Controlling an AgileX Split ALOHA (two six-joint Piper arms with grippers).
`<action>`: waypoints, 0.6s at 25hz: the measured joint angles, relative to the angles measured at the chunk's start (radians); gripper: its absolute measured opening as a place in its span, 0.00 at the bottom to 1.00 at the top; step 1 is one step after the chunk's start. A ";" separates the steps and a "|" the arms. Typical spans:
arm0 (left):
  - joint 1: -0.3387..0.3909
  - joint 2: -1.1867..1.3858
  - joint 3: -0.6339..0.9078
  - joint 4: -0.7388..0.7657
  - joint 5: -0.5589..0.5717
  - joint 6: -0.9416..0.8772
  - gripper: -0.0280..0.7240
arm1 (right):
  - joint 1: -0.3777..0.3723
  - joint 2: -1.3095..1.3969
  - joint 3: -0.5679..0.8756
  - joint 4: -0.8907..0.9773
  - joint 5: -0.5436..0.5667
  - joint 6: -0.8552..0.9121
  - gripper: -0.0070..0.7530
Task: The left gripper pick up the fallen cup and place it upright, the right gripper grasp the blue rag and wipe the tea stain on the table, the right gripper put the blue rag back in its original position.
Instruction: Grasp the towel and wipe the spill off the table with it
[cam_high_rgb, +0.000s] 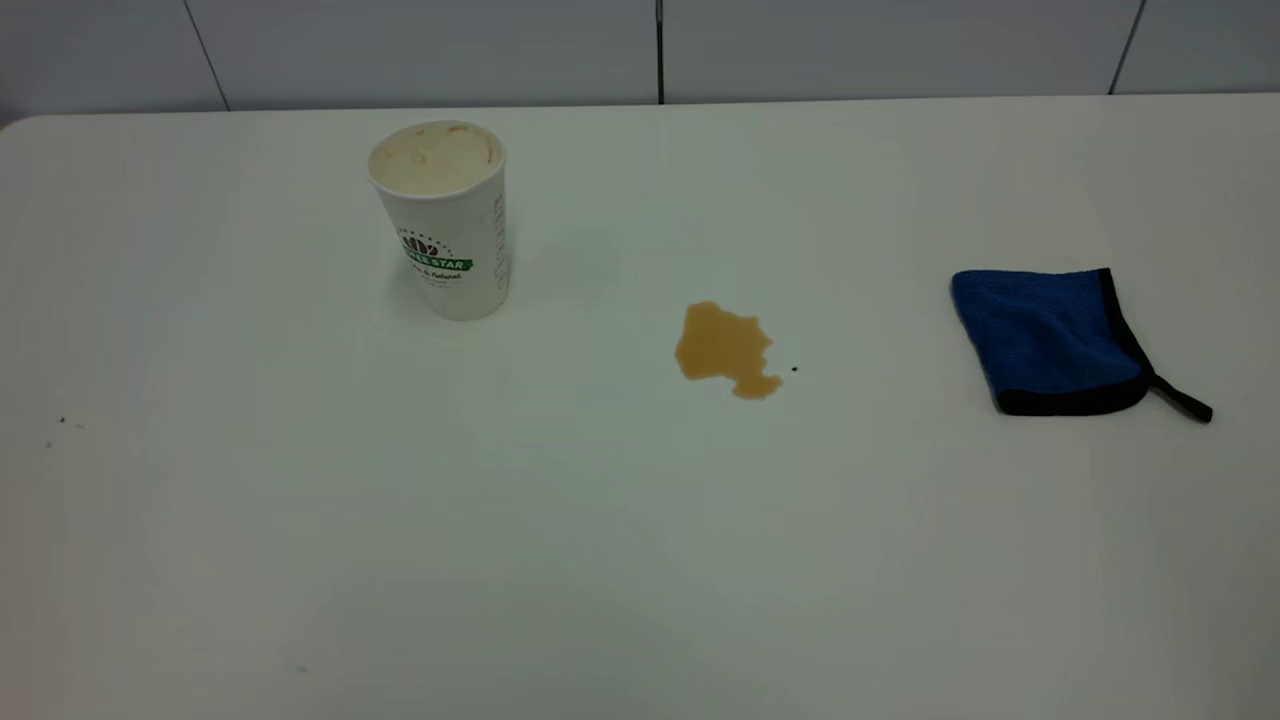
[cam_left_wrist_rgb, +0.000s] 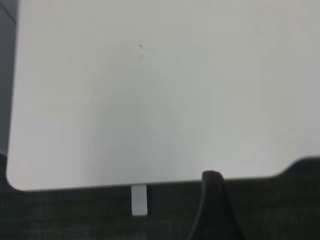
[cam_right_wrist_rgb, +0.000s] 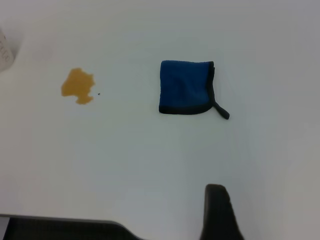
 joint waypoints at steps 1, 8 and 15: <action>0.034 -0.025 0.000 0.000 0.001 0.000 0.79 | 0.000 0.000 0.000 0.000 0.000 0.000 0.71; 0.170 -0.120 0.000 0.000 0.009 0.000 0.79 | 0.000 0.000 0.000 0.000 0.000 0.000 0.71; 0.170 -0.120 0.000 0.000 0.009 0.000 0.79 | 0.000 0.000 0.000 0.000 0.000 0.000 0.71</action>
